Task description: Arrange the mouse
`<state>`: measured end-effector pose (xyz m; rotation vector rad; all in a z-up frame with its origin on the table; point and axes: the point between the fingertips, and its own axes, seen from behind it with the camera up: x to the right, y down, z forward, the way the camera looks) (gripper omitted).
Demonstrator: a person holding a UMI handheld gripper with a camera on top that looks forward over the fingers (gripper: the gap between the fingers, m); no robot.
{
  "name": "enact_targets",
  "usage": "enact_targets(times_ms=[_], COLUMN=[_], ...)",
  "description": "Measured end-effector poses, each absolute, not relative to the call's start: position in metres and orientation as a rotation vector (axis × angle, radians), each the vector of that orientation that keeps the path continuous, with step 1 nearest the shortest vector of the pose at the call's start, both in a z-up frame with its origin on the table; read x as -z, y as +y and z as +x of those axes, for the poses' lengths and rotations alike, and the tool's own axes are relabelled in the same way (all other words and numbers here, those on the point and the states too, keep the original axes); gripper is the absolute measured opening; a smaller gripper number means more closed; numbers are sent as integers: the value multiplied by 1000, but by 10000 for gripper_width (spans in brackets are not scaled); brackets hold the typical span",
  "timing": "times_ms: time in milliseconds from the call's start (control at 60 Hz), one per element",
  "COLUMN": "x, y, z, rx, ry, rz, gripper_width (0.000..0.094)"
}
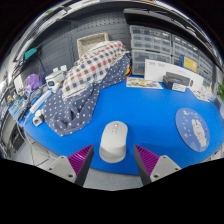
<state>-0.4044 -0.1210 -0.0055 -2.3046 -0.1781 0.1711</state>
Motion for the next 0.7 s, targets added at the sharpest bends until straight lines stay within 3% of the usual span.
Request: enact_targets(times_ms=[100, 217, 383, 400, 417, 433, 450, 700], x=[8, 15, 13, 13, 13, 14, 13, 13], y=[-97, -81, -78, -78, -78, -79, -78, -77], z=[-412, -409, -408, -408, -408, -408, -408, -409], rx=[-142, -67, -87, -87, -87, -85, -84, -92], ry=[-160, -159, -84, -82, -85, -87, -90, -134], rz=[-2297, -2303, -2269, -2268, -2264, -2266, -2260, -2260], gripper_width=[729, 526, 400, 419, 367, 425, 336, 331])
